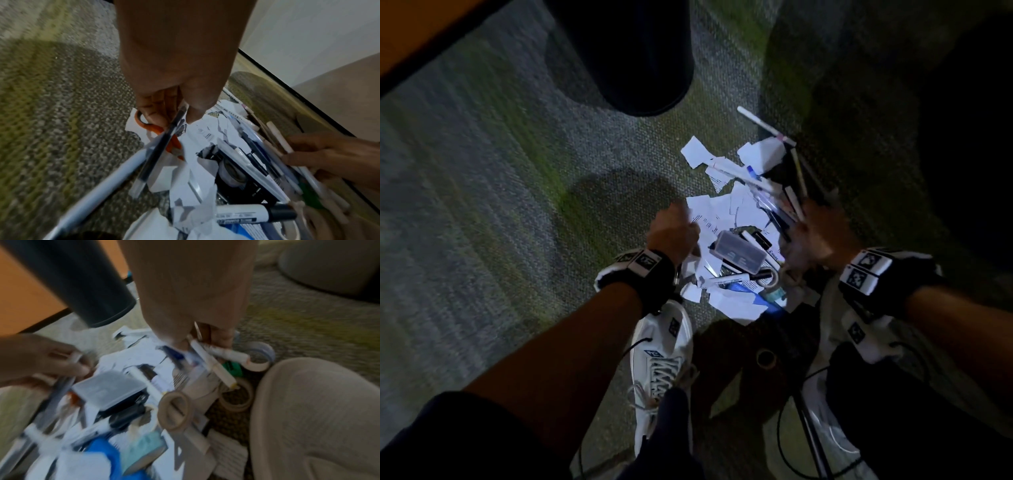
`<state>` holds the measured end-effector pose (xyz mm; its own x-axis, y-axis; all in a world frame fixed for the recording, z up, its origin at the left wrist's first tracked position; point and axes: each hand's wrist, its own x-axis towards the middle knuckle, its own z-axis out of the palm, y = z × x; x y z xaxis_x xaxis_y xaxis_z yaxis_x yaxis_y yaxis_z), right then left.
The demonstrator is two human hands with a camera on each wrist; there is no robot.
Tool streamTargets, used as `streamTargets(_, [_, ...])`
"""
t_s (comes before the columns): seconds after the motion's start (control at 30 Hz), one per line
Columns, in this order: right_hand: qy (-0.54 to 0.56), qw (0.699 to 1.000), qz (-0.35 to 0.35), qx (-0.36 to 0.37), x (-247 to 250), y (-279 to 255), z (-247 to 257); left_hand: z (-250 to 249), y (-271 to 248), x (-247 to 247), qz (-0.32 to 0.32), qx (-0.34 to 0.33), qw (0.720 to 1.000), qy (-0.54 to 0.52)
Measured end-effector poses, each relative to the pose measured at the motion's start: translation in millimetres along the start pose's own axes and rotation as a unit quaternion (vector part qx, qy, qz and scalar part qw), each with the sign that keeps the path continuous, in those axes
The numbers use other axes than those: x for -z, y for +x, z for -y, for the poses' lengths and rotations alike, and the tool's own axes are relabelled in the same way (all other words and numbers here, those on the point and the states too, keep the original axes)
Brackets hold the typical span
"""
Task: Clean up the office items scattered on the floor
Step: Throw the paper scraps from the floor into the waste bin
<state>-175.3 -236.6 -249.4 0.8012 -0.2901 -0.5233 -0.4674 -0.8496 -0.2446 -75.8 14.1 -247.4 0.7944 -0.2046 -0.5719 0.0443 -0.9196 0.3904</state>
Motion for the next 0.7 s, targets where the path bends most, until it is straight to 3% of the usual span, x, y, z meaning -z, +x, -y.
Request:
streamTargets(0.1, [0.018,0.994,0.097,-0.043,13,6,-9,4,12,-1,-0.056,-0.075,0.994,0.049])
streamTargets(0.17, [0.006,0.992,0.121,-0.026,26,9,-6,-4,21,3,-0.054,-0.12,0.989,0.064])
streamTargets(0.3, [0.005,0.998,0.0,0.063,44,29,27,-22,35,11,0.031,-0.233,0.964,0.128])
streamTargets(0.4, [0.02,0.984,0.014,0.179,35,48,60,-36,40,14,0.105,-0.235,0.942,0.215])
streamTargets(0.53, [-0.083,0.95,0.054,0.296,15,58,84,-46,44,12,0.153,-0.219,0.935,0.233])
streamTargets(0.6, [-0.163,0.933,0.051,0.318,11,64,86,-43,49,10,0.167,-0.215,0.939,0.211])
streamTargets(0.7, [-0.197,0.93,0.065,0.304,14,69,86,-36,52,7,0.165,-0.227,0.946,0.16])
